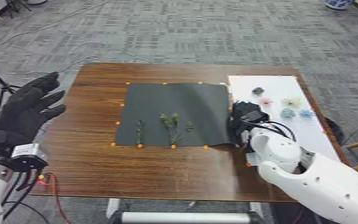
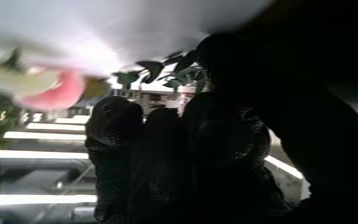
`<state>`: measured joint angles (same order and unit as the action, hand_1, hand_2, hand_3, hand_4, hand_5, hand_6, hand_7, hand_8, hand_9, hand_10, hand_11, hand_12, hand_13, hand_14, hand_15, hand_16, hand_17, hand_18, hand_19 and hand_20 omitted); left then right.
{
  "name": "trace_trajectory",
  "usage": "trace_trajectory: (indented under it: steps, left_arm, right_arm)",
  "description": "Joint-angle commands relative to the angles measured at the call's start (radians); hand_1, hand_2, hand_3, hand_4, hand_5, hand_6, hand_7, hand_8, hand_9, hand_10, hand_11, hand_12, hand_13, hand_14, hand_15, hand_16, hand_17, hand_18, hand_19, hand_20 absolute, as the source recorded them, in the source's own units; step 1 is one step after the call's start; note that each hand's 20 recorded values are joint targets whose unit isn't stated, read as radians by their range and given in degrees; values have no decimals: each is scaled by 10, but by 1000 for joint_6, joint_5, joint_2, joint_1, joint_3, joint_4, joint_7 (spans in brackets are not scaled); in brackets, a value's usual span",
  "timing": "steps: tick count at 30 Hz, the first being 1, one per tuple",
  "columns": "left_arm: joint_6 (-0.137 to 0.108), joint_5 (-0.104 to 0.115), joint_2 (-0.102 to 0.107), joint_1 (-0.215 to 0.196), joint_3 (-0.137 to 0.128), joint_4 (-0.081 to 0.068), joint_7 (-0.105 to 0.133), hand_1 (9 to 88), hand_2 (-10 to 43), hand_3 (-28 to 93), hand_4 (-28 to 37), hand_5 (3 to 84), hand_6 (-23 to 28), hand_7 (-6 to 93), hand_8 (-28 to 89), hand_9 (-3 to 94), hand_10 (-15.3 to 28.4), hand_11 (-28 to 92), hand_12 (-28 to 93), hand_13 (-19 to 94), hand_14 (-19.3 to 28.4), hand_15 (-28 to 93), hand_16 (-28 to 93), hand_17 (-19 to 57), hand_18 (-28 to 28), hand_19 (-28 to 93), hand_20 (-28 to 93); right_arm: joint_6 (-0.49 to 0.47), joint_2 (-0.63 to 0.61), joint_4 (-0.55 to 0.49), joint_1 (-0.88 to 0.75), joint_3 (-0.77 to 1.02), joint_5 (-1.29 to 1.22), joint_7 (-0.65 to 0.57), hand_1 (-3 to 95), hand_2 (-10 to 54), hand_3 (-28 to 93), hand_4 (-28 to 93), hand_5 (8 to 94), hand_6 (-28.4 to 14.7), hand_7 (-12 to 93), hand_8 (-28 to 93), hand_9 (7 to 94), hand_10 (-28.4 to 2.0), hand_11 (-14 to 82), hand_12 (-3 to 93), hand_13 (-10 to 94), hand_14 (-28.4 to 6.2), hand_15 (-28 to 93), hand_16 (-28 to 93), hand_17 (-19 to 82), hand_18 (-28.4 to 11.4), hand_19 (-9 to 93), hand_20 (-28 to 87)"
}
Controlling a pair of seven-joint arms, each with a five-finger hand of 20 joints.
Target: Arrange flowers
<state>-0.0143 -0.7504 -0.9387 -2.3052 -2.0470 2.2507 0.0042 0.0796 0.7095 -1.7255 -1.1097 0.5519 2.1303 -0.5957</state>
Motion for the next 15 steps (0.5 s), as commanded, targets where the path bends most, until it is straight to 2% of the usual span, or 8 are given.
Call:
trace_trajectory:
  steps: [1, 7, 15]
  left_arm:
    - [-6, -1, -13, -10, -9, 11, -1, 256, -54, 701, -252, 212, 14, 208, -90, 139, 84, 117, 224, 47, 119, 359, -16, -144, 199, 387, 106]
    - [-6, 0, -12, -2, -3, 9, -1, 256, -52, 699, -252, 212, 14, 206, -89, 138, 84, 116, 225, 47, 119, 361, -16, -144, 199, 387, 106]
    - [-7, 0, -13, -6, 0, 8, 2, 257, -53, 699, -251, 212, 14, 207, -89, 138, 84, 117, 226, 46, 118, 361, -16, -143, 199, 387, 106]
  right_arm:
    - [49, -5, -26, -52, -77, 82, -62, 406, -95, 862, -206, 758, 3, 544, 210, 865, -66, 647, 494, 838, -56, 882, 383, 440, -215, 932, 465]
    - [80, -30, 13, -19, -94, 117, -125, 401, -95, 863, -198, 756, 4, 555, 203, 867, -63, 651, 499, 843, -53, 886, 382, 449, -214, 932, 477]
    - [225, -67, 4, 5, -102, 168, -204, 398, -95, 866, -182, 759, 4, 569, 195, 877, -58, 656, 502, 858, -43, 889, 382, 469, -216, 932, 494]
